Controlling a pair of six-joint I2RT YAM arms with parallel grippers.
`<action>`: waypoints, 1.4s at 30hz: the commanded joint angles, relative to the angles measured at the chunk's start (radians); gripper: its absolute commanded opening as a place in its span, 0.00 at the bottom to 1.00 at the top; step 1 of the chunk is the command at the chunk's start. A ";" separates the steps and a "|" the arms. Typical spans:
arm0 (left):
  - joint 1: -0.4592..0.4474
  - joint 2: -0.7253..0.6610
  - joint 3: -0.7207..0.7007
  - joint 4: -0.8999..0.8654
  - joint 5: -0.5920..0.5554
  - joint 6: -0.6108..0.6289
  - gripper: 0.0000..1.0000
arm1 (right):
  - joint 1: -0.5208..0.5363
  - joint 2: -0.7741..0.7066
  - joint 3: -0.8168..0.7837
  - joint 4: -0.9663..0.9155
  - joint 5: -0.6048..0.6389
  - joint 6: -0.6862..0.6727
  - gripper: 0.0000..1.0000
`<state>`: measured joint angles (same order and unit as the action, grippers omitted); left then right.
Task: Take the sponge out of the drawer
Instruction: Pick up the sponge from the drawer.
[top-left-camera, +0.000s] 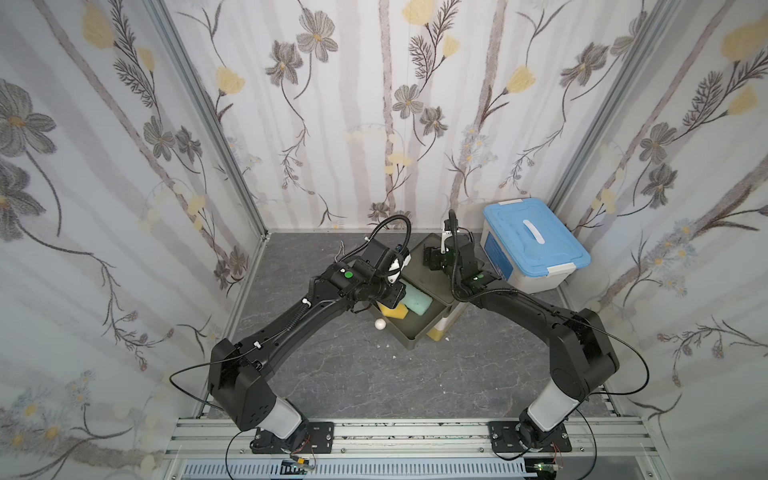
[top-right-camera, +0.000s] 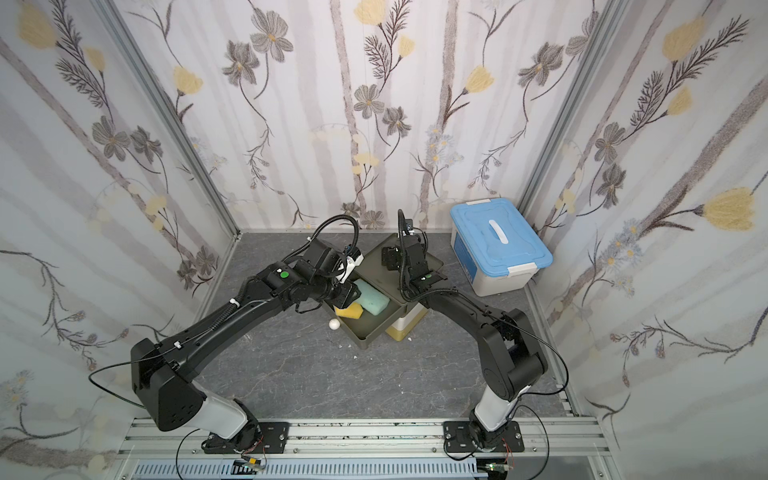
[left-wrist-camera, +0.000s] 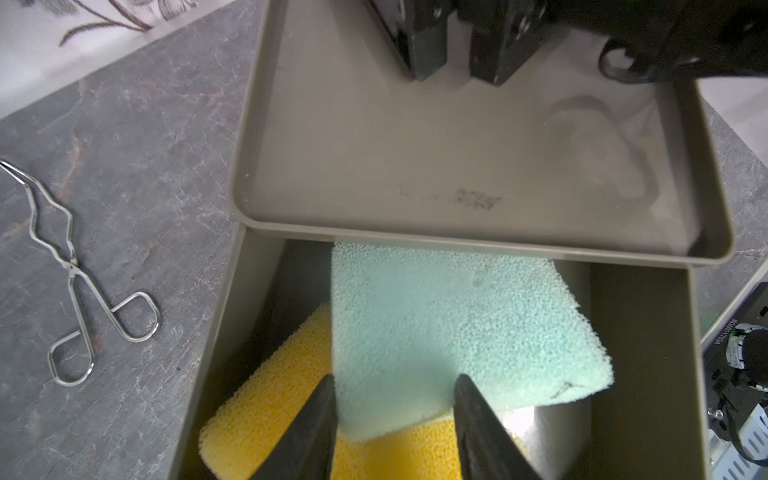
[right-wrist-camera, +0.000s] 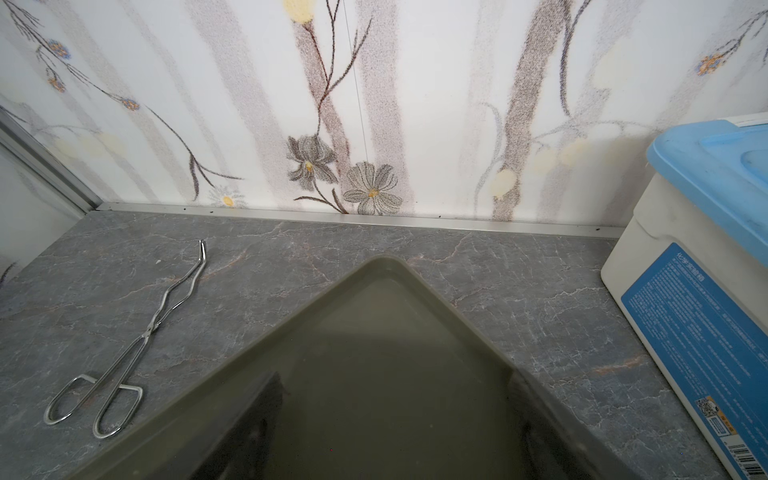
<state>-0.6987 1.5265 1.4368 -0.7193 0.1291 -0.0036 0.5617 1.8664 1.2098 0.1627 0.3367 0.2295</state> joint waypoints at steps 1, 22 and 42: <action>0.011 0.008 -0.004 0.024 0.020 0.004 0.27 | -0.009 0.037 -0.018 -0.248 -0.062 0.073 0.86; 0.016 -0.094 0.007 0.004 -0.024 0.004 0.00 | -0.013 0.048 -0.013 -0.251 -0.065 0.071 0.85; -0.003 -0.358 -0.059 -0.137 -0.411 -0.080 0.00 | -0.019 0.065 0.010 -0.259 -0.078 0.061 0.85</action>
<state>-0.7013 1.1973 1.3922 -0.8082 -0.1520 -0.0467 0.5518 1.8969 1.2373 0.1791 0.2913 0.2081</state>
